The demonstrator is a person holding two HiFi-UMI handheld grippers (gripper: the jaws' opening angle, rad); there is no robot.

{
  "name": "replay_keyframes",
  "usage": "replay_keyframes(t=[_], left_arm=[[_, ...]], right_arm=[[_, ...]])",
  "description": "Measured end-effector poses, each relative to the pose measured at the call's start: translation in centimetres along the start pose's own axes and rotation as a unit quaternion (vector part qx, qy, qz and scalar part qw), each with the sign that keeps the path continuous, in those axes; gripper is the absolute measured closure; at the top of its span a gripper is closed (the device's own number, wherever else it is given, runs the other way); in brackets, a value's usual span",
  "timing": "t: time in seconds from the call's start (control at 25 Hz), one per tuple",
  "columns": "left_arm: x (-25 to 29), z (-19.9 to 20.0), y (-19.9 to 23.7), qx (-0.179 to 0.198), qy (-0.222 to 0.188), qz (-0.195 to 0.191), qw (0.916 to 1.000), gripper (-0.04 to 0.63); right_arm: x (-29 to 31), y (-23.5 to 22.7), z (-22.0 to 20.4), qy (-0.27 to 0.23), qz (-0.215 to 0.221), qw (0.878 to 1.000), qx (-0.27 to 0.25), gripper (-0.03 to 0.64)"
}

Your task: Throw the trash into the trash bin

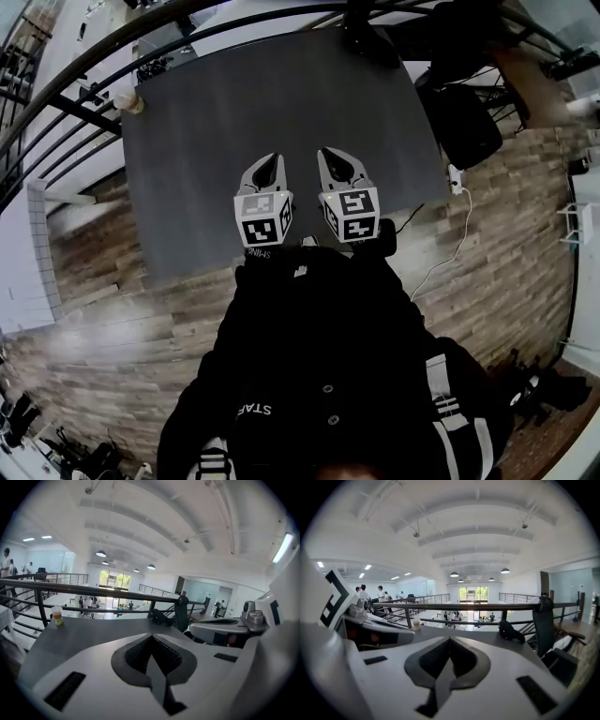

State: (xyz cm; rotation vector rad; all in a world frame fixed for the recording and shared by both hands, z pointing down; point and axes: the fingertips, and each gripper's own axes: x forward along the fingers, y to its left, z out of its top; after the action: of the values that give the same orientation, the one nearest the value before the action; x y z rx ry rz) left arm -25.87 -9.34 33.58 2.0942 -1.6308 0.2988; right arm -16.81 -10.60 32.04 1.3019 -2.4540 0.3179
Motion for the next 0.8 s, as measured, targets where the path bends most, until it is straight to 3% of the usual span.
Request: replay_keyframes(t=[0.44,0.8], left_arm=[[-4.6,4.5,5.8,-0.002,-0.051,0.055,0.9972,0.595],[-6.4,7.8,8.1,0.013,-0.085,0.068,0.994,0.595]], right_arm=[[1.6,5.1,7.1,-0.058,0.041,0.997,-0.025,0.601],[2.9,8.2,10.5,-0.084,0.067,0.994,-0.026,0.601]])
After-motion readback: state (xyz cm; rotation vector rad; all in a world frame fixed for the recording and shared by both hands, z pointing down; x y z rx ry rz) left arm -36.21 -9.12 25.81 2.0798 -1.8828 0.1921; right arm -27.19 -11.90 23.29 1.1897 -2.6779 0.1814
